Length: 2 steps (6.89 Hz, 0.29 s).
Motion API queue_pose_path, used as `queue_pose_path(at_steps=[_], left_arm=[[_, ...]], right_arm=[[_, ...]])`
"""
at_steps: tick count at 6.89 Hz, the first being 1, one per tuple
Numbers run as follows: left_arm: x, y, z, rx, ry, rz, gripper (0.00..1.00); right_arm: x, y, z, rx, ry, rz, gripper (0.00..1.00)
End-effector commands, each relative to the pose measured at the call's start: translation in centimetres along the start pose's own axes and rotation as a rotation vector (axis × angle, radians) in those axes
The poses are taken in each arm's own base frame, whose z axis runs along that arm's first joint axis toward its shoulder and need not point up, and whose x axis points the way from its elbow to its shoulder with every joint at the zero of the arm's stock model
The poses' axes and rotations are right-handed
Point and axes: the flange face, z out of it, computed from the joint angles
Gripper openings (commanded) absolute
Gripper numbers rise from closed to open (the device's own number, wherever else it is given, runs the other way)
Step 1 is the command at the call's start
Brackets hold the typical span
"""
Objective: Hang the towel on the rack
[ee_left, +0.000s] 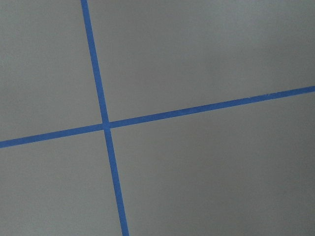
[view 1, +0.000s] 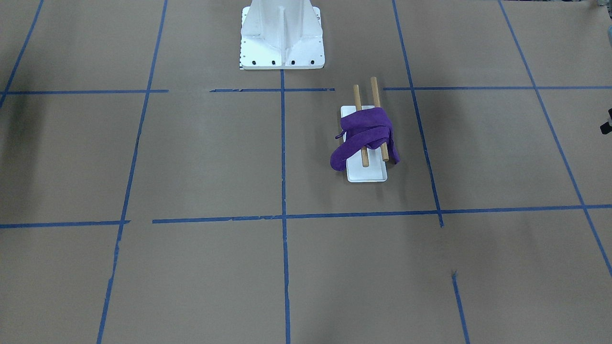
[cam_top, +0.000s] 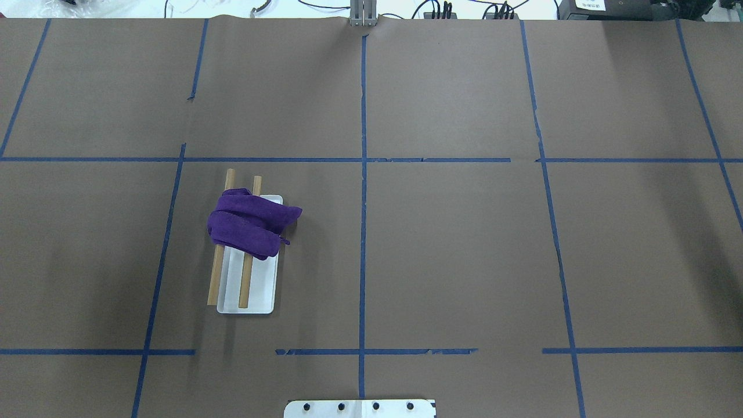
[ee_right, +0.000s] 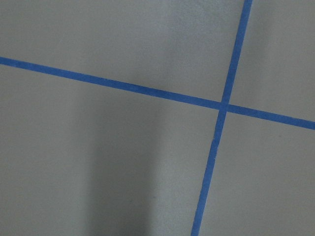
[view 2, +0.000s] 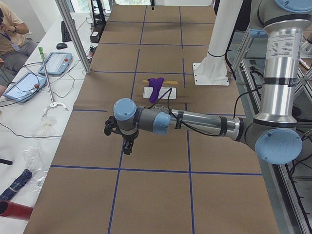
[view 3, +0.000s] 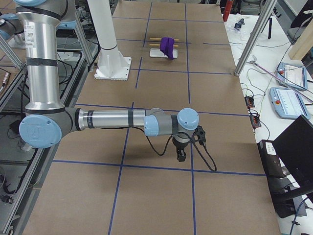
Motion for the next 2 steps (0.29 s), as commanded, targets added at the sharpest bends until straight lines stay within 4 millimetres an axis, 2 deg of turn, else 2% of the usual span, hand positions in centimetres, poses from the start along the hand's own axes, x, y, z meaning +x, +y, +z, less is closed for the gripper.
queue_pose_path(at_steps=[1,2], left_arm=[[-0.07,0.02,0.07,-0.002,0.0,-0.002,1.0],[0.33,-0.39,-0.08,0.003,-0.001,0.007,1.0]], right_arm=[[-0.2,-0.45,-0.17,0.003,-0.004,-0.001,1.0],[-0.25,-0.46,0.0,0.0,-0.005,-0.002,1.0]])
